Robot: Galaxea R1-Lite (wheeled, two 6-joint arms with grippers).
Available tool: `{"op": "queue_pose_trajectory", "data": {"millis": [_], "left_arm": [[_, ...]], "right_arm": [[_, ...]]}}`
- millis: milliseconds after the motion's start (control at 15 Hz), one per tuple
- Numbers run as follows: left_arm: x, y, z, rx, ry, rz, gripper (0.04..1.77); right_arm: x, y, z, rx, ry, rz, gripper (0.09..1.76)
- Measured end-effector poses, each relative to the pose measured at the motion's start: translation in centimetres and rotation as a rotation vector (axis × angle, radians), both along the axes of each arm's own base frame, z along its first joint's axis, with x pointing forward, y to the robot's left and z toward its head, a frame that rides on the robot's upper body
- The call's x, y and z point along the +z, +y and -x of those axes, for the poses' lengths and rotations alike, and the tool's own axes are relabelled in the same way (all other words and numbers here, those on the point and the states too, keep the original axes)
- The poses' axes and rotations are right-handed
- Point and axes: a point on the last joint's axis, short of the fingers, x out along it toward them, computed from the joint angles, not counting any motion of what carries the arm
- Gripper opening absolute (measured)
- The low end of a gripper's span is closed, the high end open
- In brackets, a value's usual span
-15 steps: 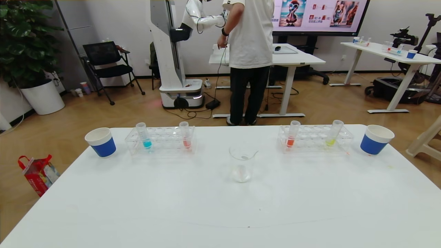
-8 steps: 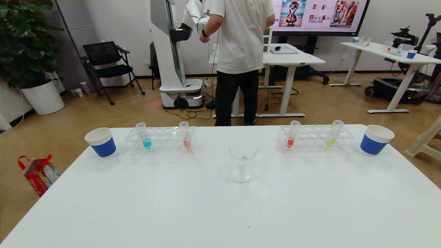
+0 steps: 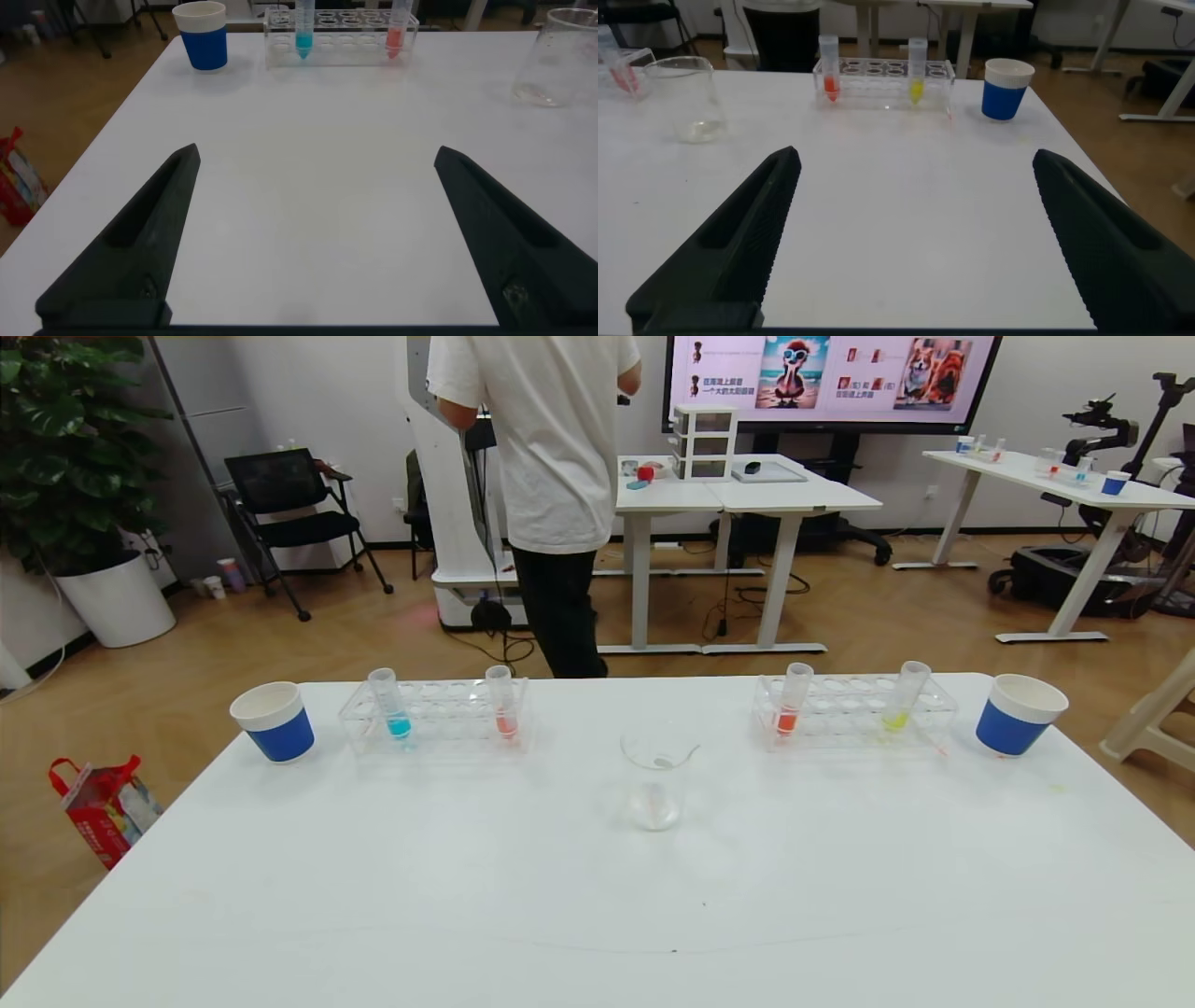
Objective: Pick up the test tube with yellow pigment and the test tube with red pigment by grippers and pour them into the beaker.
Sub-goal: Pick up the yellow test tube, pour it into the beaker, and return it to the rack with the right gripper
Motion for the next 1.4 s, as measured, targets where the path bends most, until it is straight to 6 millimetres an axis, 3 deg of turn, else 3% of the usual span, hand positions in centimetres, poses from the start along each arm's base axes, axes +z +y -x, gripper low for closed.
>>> {"op": "queue_pose_trajectory", "data": {"millis": [267,400,600,933,1400], "left_arm": [[0.0,0.0,0.0,0.0,0.0,0.0,1.75],[0.0,0.0,0.0,0.0,0.0,0.0,1.75],[0.0,0.0,0.0,0.0,0.0,0.0,1.75],[0.0,0.0,0.0,0.0,0.0,0.0,1.75],[0.0,0.0,0.0,0.0,0.0,0.0,1.75]], "right_arm": [[5.8,0.0,-1.4,0.024,-0.067,-0.003,1.74],[8.4,0.0,-3.5,0.03,-0.087,-0.005,1.74],[10.4,0.2,-8.2,0.031,-0.054,-0.008,1.74],[10.8,0.2,-17.2,0.035,0.025,-0.006,1.74],[7.4,-1.8,-28.9,0.019,0.011,0.0,1.74]]}}
